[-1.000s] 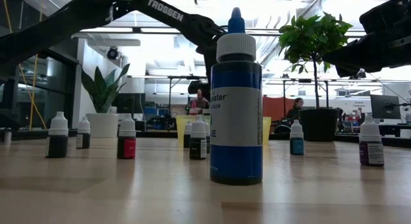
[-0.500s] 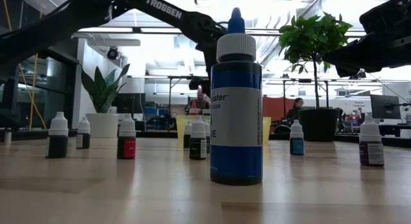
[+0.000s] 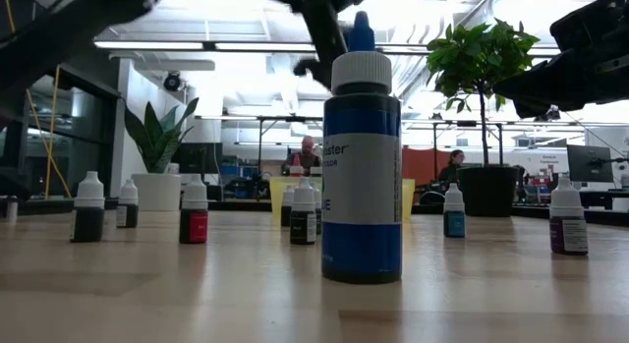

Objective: Pick & Place food coloring
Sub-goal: Put the large blue food coloring bottle into the yellow bin

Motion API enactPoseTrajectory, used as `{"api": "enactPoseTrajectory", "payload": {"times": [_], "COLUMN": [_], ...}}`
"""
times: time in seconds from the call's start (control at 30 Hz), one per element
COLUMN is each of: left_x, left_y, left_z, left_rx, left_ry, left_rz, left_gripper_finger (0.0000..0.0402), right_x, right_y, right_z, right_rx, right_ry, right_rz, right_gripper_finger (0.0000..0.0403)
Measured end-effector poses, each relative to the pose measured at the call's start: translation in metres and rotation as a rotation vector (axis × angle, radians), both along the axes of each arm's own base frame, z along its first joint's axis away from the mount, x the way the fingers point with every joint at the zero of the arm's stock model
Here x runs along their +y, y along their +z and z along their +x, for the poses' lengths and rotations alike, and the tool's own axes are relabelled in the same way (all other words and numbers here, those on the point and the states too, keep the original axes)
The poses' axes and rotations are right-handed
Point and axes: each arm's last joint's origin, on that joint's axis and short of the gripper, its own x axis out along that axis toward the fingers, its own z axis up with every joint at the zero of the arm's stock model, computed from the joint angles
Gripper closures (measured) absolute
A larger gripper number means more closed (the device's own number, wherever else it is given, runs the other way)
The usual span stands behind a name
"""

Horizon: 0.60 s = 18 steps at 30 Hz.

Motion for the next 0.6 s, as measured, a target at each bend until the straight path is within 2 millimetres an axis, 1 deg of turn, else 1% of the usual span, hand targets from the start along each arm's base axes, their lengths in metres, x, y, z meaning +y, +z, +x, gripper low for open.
{"api": "enactPoseTrajectory", "payload": {"times": [0.07,0.13,0.23,0.33,0.47,0.6], "left_x": [-0.010,-0.021,-0.038,-0.057,-0.084,-0.118], "left_y": [0.017,0.030,0.051,0.068,0.079,0.089], "left_z": [-0.007,-0.017,-0.034,-0.049,-0.065,-0.082], "left_rx": [0.019,0.072,0.115,0.147,0.218,0.302], "left_ry": [-0.045,-0.090,-0.147,-0.238,-0.383,-0.511], "left_rz": [0.035,0.049,0.065,0.062,0.017,0.009], "left_gripper_finger": [0.0227,0.0227,0.0227,0.0227,0.0227,0.0227], "right_x": [0.000,0.000,0.000,0.000,0.000,0.000], "right_y": [0.000,0.000,0.000,0.000,0.000,0.000], "right_z": [0.000,0.000,0.000,0.000,0.000,0.000], "right_rx": [0.000,0.000,0.000,0.000,0.000,0.000], "right_ry": [0.000,0.000,0.000,0.000,0.000,0.000], "right_rz": [0.000,0.000,0.000,0.000,0.000,0.000], "right_gripper_finger": [0.0402,0.0402,0.0402,0.0402,0.0402,0.0402]}}
